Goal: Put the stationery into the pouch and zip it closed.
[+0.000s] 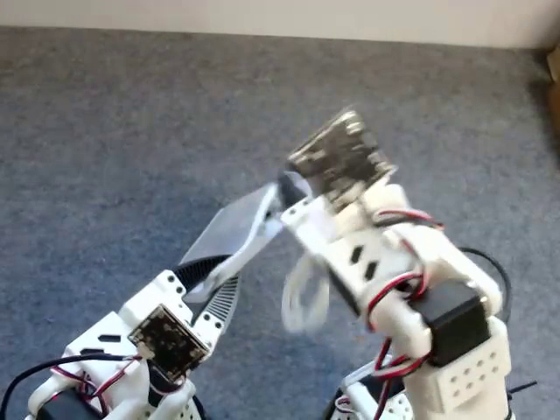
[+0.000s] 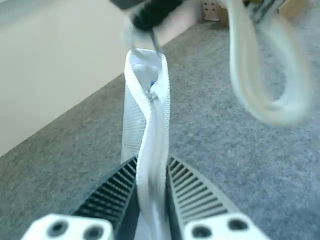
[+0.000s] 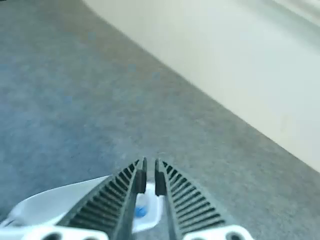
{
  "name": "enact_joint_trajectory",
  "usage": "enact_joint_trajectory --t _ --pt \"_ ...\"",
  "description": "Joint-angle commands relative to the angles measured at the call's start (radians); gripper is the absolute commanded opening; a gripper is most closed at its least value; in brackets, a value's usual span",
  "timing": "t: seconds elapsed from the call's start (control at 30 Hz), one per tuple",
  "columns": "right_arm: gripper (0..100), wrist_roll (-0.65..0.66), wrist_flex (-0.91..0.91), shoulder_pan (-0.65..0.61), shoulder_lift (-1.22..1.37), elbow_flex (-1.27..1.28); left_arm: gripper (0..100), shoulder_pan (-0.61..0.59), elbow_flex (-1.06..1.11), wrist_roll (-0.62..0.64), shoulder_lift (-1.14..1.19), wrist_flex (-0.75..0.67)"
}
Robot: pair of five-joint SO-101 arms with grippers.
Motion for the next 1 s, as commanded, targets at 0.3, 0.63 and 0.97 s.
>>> enact_joint_trajectory --t 0.3,0.63,0.97 --pt "1.9 -0.008 -0.050 0.108 -0.013 0.127 1 0.007 0.007 0.003 -0.007 0.006" --pt "15.8 -0.005 0.351 -0.116 -0.128 -0.024 1 0.007 0.007 0.003 -0.007 0.006" --pt "16.3 -0.005 0.369 -0.188 -0.165 0.065 1 0.007 0.007 0.003 -0.007 0.006"
